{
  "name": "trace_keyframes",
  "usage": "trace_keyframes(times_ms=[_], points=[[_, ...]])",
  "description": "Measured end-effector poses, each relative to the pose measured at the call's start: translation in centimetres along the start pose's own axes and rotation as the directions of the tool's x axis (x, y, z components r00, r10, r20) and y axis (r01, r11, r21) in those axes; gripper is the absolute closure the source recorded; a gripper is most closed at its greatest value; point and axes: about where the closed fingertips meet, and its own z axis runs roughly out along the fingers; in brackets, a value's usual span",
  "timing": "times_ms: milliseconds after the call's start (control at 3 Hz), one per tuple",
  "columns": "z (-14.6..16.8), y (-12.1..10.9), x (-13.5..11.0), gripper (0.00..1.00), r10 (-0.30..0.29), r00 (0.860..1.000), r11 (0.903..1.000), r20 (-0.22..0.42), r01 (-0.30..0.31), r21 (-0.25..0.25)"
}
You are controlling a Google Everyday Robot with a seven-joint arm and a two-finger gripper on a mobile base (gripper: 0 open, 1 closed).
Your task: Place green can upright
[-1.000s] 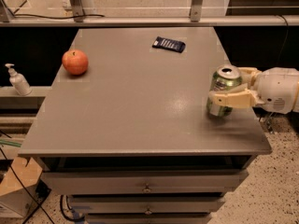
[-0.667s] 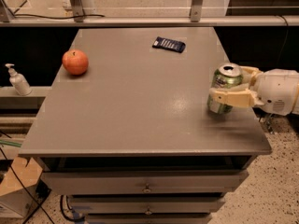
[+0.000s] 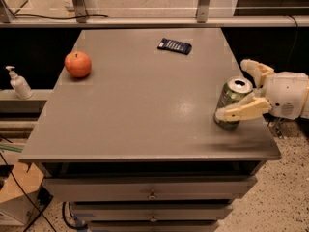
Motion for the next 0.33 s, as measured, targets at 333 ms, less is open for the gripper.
trace_keyframes(times_ms=[333], points=[[0.01, 0.00, 0.00, 0.00, 0.000, 1.000, 1.0000, 0.000, 0.000, 0.000]])
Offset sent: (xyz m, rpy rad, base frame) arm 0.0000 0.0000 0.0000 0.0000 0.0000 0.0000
